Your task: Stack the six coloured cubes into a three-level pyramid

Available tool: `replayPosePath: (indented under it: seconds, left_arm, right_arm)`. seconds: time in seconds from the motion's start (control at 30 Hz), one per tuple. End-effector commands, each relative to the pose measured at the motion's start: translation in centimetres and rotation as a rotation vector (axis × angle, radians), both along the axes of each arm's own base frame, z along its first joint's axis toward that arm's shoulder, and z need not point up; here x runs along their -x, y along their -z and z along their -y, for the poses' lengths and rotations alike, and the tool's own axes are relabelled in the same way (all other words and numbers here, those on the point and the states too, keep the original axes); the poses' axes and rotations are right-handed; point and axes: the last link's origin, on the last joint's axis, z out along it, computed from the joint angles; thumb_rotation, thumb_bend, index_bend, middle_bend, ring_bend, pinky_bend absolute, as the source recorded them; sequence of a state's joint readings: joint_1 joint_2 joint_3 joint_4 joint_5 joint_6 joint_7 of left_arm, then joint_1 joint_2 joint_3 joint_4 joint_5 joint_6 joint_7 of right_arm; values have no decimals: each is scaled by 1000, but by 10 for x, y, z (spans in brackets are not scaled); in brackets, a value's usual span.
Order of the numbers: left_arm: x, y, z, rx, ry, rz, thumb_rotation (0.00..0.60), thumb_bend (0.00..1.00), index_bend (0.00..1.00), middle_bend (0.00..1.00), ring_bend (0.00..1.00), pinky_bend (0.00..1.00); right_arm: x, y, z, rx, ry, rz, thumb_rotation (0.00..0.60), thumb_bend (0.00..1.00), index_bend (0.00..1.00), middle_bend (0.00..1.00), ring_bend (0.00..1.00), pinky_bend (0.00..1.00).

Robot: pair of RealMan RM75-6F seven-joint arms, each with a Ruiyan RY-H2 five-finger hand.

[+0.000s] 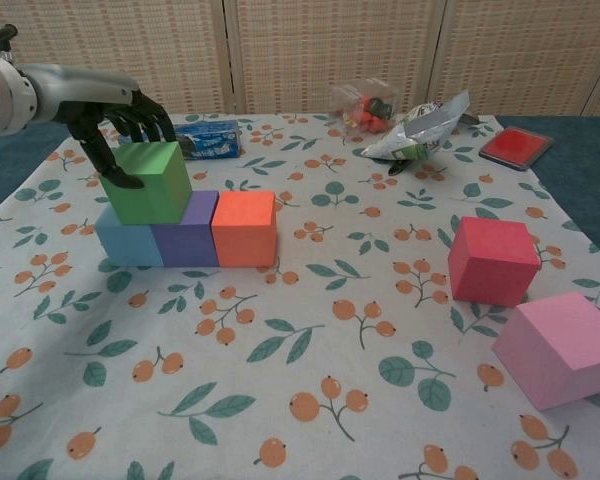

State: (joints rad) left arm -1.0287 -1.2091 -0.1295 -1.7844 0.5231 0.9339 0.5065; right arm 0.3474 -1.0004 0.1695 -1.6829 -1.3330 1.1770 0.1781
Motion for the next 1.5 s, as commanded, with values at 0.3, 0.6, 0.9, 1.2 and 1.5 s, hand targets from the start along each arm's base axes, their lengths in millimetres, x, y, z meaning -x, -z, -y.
replayPosePath:
  seconds: [0.3, 0.6, 0.9, 1.2, 1.5]
  left_arm:
    - [0, 3, 1, 6, -11, -1, 600, 291, 288, 272, 233, 198]
    - [-2, 3, 1, 4, -15, 0, 600, 292, 259, 268, 233, 200]
    - [-3, 3, 2, 4, -17, -1, 600, 291, 162, 231, 208, 203]
    - [-4, 3, 4, 8, -24, -3, 600, 292, 123, 196, 198, 224]
    - [-5, 3, 9, 16, -21, -4, 600, 298, 33, 77, 57, 209]
  right_arm:
    - [0, 0, 0, -3, 1, -2, 600, 0, 0, 0, 0, 0]
    - [1, 0, 0, -2, 2, 0, 600, 0, 0, 0, 0, 0]
    - [3, -1, 0, -1, 5, 3, 600, 0, 0, 0, 0, 0]
    - [3, -1, -1, -2, 5, 6, 600, 0, 0, 0, 0, 0]
    - [3, -1, -1, -3, 3, 8, 600, 0, 0, 0, 0, 0]
